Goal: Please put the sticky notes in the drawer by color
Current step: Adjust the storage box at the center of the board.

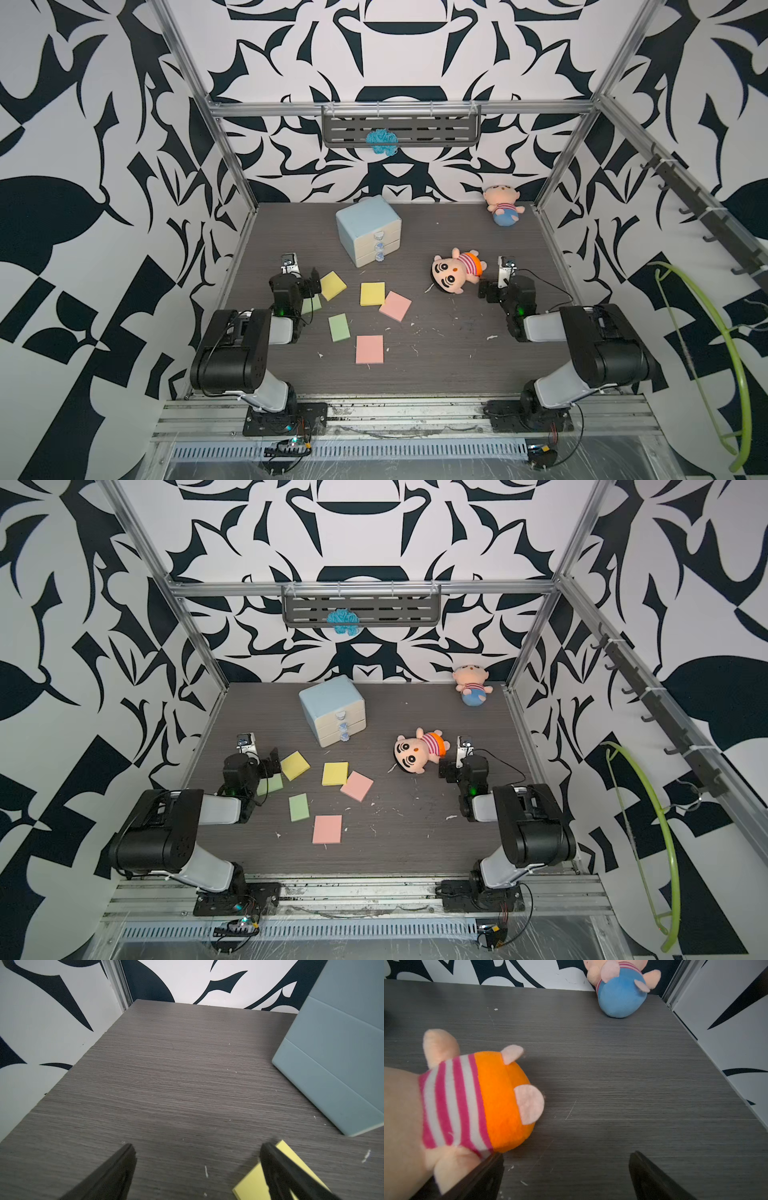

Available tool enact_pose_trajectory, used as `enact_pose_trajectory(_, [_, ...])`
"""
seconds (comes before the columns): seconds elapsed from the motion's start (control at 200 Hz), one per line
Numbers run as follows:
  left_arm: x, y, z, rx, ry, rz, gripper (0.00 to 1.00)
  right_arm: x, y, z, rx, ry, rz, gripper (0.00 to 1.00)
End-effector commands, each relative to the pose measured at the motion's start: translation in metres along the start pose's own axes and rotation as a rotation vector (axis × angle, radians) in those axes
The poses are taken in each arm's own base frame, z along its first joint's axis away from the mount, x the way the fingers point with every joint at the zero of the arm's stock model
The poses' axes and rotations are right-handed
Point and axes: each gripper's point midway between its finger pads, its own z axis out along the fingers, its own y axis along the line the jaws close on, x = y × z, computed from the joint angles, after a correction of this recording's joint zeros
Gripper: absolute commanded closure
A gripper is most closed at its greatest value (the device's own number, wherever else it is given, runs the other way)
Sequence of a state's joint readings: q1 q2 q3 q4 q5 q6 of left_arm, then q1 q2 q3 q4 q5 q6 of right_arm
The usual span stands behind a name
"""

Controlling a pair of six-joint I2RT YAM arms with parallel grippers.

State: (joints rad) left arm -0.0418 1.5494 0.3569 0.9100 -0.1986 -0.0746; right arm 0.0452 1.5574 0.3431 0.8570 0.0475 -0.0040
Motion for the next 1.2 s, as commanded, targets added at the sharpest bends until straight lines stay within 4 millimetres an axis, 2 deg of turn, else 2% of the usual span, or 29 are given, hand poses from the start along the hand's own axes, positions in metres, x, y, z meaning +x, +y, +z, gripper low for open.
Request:
enact_pose_trajectory(0.0, [-0.004, 0.000, 0.001, -0.004, -0.005, 0.006, 0.01, -0.016, -0.003, 0.001, 0.013, -0.041, -0.002, 0.01])
enact_pose_trajectory(0.505, [-0.005, 0.000, 0.000, -0.004, -0.011, 0.006, 0.01, -0.016, -0.003, 0.001, 0.014, -0.041, -0.001, 0.01])
enact_pose_trajectory(0.63, [-0.011, 0.000, -0.004, -0.003, -0.038, 0.004, 0.01, -0.021, -0.004, -0.006, 0.016, -0.069, 0.004, 0.01])
enact_pose_trajectory(0.82, [-0.040, -0.001, -0.029, 0.001, -0.069, 0.001, 0.01, -0.047, -0.007, -0.038, 0.023, -0.121, 0.020, 0.01])
enact_pose_trajectory(0.885, [-0.062, -0.003, -0.042, 0.008, -0.107, -0.017, 0.01, -0.060, -0.005, -0.052, 0.009, -0.148, 0.030, 0.01])
enact_pose_trajectory(1.01, [-0.087, -0.010, -0.057, 0.034, -0.117, -0.086, 0.01, -0.089, -0.002, -0.078, -0.020, -0.178, 0.053, 0.01])
enact_pose_trajectory(1.105, [-0.097, -0.026, -0.062, 0.086, -0.080, -0.169, 0.01, -0.118, 0.013, -0.094, -0.117, -0.175, 0.103, 0.01])
enact_pose_trajectory(1.195, [-0.099, -0.052, -0.065, 0.158, -0.011, -0.271, 0.01, -0.142, 0.025, -0.098, -0.198, -0.128, 0.262, 0.01])
